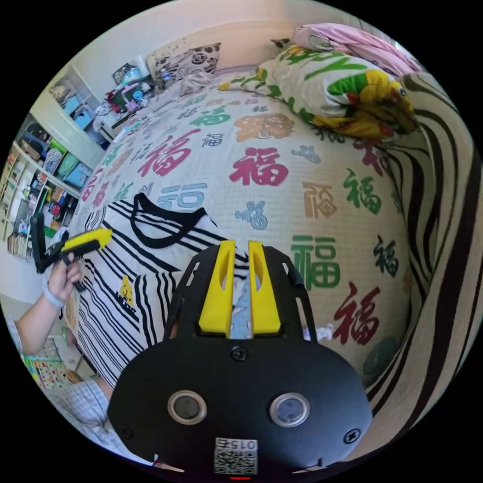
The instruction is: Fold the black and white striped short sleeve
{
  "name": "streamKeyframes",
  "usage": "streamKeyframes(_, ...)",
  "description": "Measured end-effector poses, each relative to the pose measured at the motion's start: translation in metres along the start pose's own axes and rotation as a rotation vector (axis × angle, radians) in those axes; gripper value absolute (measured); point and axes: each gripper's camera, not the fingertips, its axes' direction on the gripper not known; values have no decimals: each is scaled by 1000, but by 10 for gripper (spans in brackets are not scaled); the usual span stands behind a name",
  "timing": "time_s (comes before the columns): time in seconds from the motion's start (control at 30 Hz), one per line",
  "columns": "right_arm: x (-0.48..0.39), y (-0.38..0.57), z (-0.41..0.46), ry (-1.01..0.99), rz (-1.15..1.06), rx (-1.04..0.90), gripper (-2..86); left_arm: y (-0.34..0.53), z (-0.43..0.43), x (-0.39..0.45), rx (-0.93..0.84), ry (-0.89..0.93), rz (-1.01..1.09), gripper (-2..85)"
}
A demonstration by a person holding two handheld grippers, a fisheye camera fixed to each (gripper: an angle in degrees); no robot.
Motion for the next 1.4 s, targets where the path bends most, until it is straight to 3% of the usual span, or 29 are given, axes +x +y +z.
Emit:
streamKeyframes(0.2,-37,-61,39,-102,-62,-152,59,-74,26,-41,-155,-43,121,71)
streamKeyframes(0.27,-53,-72,50,-70,-91,-206,45,-82,41,-41,-262,-31,161,41)
streamKeyframes(0.37,-75,-85,45,-23,-136,-203,-1,-88,33,-39,-280,-30,195,14)
streamKeyframes(0.5,-95,-105,28,46,-123,-113,-3,-82,5,-37,-185,-77,215,10)
streamKeyframes(0.63,-115,-121,37,-57,-127,-176,55,-70,2,-50,-181,-82,128,18)
streamKeyframes(0.77,-137,-129,43,-38,-133,-190,50,-67,-19,-59,-168,-76,72,32)
streamKeyframes(0.87,-153,-139,34,-37,-55,-138,42,-50,-71,-63,-25,-54,14,47)
streamKeyframes(1.0,-212,-153,8,-73,-194,-50,44,18,-152,-74,49,53,-42,66)
streamKeyframes(1.07,-247,-162,4,-118,-296,-70,46,59,-183,-85,36,-10,-92,72)
streamKeyframes(1.23,-366,-199,2,-258,-498,-99,50,183,-263,-165,45,-142,-528,90)
streamKeyframes(1.4,-473,-230,15,-290,-599,-124,51,238,-298,-232,176,-87,-764,103)
